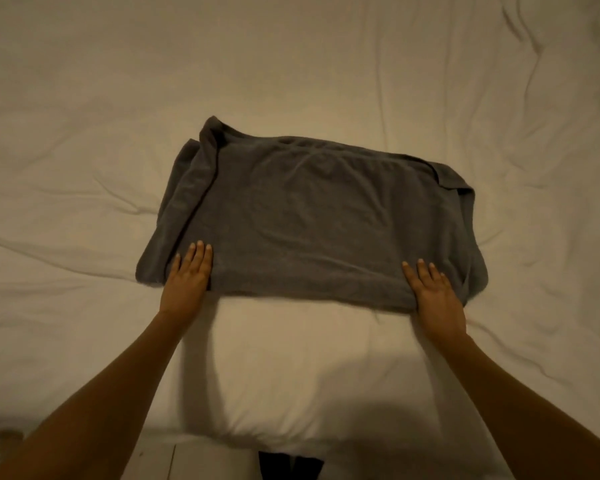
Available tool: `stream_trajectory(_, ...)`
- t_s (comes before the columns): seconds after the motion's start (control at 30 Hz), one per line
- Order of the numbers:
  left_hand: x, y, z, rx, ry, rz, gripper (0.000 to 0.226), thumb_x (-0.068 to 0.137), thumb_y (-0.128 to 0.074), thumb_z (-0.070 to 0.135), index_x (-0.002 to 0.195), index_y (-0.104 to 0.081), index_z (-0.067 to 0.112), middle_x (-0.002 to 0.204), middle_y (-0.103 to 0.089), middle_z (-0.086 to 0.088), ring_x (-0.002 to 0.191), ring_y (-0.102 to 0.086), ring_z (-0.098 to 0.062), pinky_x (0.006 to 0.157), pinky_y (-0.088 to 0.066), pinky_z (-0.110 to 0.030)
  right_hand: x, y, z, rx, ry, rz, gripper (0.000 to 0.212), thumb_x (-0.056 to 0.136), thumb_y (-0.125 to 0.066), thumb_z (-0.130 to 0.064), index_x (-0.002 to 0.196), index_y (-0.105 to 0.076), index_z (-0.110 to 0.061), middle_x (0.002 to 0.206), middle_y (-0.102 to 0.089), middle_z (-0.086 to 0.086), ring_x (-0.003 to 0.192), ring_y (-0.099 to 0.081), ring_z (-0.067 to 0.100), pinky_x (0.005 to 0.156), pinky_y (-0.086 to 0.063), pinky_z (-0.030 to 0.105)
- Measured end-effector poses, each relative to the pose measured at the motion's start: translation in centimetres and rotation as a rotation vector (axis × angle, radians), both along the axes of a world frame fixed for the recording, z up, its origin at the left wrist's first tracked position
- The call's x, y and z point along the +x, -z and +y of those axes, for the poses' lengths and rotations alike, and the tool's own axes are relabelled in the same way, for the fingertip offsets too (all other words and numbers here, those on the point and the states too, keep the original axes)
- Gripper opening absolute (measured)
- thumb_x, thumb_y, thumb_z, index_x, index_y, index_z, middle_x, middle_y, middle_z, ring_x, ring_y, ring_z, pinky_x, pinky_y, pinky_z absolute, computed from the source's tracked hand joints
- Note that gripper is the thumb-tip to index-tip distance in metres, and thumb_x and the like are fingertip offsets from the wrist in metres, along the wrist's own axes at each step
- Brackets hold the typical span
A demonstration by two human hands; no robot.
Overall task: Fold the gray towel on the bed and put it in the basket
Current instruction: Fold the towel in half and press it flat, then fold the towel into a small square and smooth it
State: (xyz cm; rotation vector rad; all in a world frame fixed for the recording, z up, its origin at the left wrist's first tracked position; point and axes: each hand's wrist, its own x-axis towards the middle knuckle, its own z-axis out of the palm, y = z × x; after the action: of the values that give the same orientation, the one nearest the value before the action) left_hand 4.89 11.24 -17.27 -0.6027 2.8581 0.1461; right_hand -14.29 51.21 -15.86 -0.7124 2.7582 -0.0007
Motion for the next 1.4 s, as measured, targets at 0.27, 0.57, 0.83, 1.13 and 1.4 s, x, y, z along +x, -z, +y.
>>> stream_trajectory(0.27, 9.2, -1.7, 3.2, 0.028, -0.001, -0.173, 0.075, 0.062, -0.076, -0.012, 0.131, -0.046, -0.011, 0.132, -0.051, -0.031, 0.121, -0.051, -0.046, 0.096, -0.041, -0.059, 9.2, -2.0, 2.9, 0.114, 0.013, -0.142, 0.06, 0.095, -0.038, -0.015, 0.149, -0.013, -0.019, 0.156, -0.016, 0.015, 0.143, -0.017, 0.032, 0.116, -0.013, 0.04)
stream_trajectory(0.57, 14.4, -2.0, 6.0, 0.05, -0.038, -0.256, 0.075, 0.094, -0.046, 0.01, 0.149, 0.006, 0.005, 0.159, 0.003, -0.015, 0.147, -0.002, -0.027, 0.117, -0.009, -0.047, 14.2, -0.9, 5.4, 0.101, -0.059, -0.16, 0.076, 0.083, -0.056, -0.007, 0.147, -0.015, -0.014, 0.151, -0.025, 0.02, 0.139, -0.025, 0.039, 0.111, -0.023, 0.05)
stream_trajectory(0.83, 14.6, -4.6, 4.2, 0.015, 0.071, -0.353, 0.075, 0.093, -0.037, 0.012, 0.148, 0.013, 0.006, 0.158, 0.012, -0.012, 0.147, 0.007, -0.023, 0.119, 0.0, -0.041, 16.2, -1.9, 2.9, 0.243, -0.134, -0.288, 0.086, 0.069, -0.003, -0.048, 0.147, 0.013, -0.015, 0.157, 0.01, 0.013, 0.145, 0.006, 0.026, 0.114, 0.004, 0.05)
stream_trajectory(1.13, 11.4, -7.0, -4.9, 0.0, 0.216, -0.122, 0.064, 0.095, -0.032, 0.013, 0.151, 0.0, 0.014, 0.159, 0.002, -0.011, 0.148, -0.002, -0.024, 0.119, -0.003, -0.041, 23.2, -2.1, -12.3, -0.128, 0.032, -0.209, 0.082, 0.082, 0.002, -0.055, 0.148, -0.022, -0.014, 0.156, -0.016, 0.014, 0.144, -0.015, 0.027, 0.115, -0.005, 0.044)
stream_trajectory(1.4, 6.8, -6.3, -14.7, -0.039, 0.381, -0.029, 0.06, 0.098, -0.037, 0.011, 0.151, -0.008, 0.012, 0.159, -0.006, -0.012, 0.147, -0.005, -0.025, 0.119, -0.003, -0.04, 32.0, -1.0, -27.4, -0.271, 0.209, -0.215, 0.069, 0.092, -0.01, -0.057, 0.142, -0.038, -0.018, 0.153, -0.024, 0.015, 0.142, -0.022, 0.029, 0.114, -0.007, 0.043)
